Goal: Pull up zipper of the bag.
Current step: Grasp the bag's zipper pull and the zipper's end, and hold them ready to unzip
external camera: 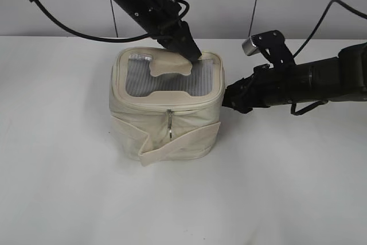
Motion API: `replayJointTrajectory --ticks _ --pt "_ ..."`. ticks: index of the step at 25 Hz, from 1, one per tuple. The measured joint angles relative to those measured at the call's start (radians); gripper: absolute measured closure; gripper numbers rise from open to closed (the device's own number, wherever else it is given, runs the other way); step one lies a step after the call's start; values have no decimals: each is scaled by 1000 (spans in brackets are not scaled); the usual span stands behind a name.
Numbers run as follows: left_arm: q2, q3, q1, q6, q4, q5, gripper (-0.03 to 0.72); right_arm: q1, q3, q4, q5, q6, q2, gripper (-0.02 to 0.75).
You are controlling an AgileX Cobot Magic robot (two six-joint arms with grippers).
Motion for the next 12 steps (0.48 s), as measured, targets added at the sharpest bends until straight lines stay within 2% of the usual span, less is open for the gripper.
replayJointTrajectory --ticks 7,12 --pt "0 0 0 0 2 -6 644 10 -69 -6 -35 -2 30 348" --pt "0 0 0 0 3 -6 644 12 -114 -3 -34 -2 75 403"
